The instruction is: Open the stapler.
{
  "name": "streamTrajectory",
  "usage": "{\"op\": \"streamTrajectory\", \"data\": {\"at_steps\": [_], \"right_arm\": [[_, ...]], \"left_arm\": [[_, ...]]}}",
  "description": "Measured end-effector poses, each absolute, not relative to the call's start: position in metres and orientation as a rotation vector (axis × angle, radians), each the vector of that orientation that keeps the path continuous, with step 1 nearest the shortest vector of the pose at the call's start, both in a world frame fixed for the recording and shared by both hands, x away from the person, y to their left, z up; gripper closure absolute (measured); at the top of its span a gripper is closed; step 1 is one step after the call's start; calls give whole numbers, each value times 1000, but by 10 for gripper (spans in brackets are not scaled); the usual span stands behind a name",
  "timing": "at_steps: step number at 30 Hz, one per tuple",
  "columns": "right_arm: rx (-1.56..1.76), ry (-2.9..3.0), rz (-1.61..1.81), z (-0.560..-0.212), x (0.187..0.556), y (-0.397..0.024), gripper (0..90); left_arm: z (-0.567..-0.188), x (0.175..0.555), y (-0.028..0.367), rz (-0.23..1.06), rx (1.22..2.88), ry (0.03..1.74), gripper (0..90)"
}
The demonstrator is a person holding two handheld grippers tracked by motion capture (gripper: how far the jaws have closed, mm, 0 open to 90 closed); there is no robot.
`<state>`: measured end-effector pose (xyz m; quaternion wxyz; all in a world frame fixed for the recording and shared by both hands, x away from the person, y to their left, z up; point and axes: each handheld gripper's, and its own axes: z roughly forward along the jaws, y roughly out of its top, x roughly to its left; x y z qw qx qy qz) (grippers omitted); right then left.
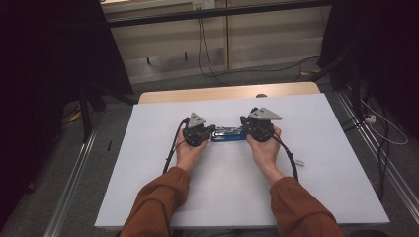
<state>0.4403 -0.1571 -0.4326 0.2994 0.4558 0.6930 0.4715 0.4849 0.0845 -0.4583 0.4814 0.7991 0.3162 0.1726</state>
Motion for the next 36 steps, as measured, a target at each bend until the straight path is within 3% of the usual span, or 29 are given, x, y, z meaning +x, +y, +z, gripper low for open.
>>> {"op": "streamTrajectory", "data": {"at_steps": [36], "right_arm": [[1312,1811,1162,-444,441,-194,900]], "left_arm": [[-459,485,85,410,1942,772,900]]}}
